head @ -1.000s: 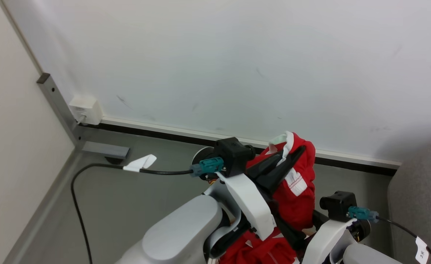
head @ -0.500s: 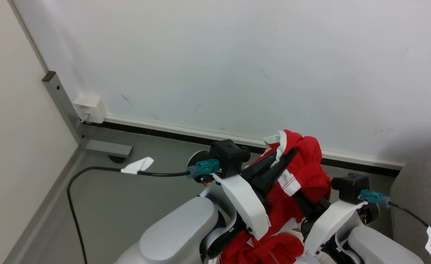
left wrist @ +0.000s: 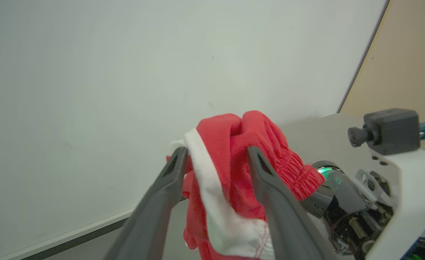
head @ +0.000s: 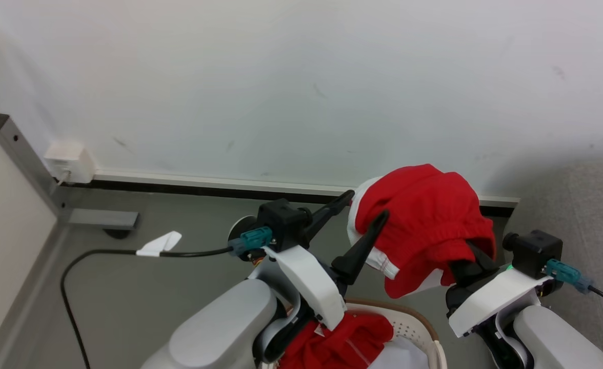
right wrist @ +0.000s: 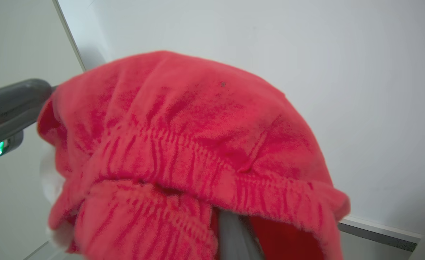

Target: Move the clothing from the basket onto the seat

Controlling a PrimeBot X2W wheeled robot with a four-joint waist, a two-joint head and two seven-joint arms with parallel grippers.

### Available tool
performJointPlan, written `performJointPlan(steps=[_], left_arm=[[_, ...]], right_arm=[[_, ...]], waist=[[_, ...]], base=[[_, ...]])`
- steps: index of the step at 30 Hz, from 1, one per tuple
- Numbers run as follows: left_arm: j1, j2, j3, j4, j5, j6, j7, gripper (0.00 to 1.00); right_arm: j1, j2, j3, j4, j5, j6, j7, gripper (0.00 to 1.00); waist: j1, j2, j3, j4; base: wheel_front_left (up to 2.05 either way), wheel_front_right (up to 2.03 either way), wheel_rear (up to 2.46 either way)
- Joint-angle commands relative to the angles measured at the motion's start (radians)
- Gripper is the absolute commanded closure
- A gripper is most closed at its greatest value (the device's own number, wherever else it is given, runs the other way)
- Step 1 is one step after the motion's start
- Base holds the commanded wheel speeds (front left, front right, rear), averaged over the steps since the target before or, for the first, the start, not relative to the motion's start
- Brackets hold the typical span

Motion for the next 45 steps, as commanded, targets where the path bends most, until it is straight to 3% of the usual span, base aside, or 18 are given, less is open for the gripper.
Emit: performJointPlan(steps=[1, 17, 28, 35, 45], left_arm=[[0.012, 0.008, 0.004, -0.004, -0.002, 0.002, -0.007, 0.0], [0.038, 0.07, -0.006, -0.062, 0.072, 0.015, -0.058, 0.0], [0.033, 0.078, -0.003, -0.043, 0.119, 0.014, -0.071, 0.0], [0.023, 0.083, 0.0, -0.041, 0.135, 0.014, -0.075, 0.0], [-0.018, 0.087, -0.007, -0.065, 0.171, -0.001, -0.074, 0.0]], right_arm=[[0.009, -0.003, -0.007, -0.01, -0.008, -0.002, -0.003, 1.0], [0.048, -0.037, -0.158, -0.12, -0.111, -0.003, -0.003, 1.0], [0.063, -0.031, -0.213, -0.173, -0.139, -0.003, -0.003, 1.0], [0.063, -0.019, -0.238, -0.196, -0.147, -0.003, -0.003, 1.0], [0.018, -0.027, -0.32, -0.214, -0.159, -0.003, -0.003, 1.0]], waist=[[-0.0001, 0.0, 0.008, -0.027], [-0.0001, 0.0, 0.058, -0.288], [-0.0001, 0.0, 0.103, -0.45], [-0.0001, 0.0, 0.138, -0.504], [-0.0001, 0.0, 0.215, -0.512]], base=[[0.0, 0.0, 0.0], [0.0, 0.0, 0.0], [0.0, 0.0, 0.0], [0.0, 0.0, 0.0], [0.0, 0.0, 0.0]])
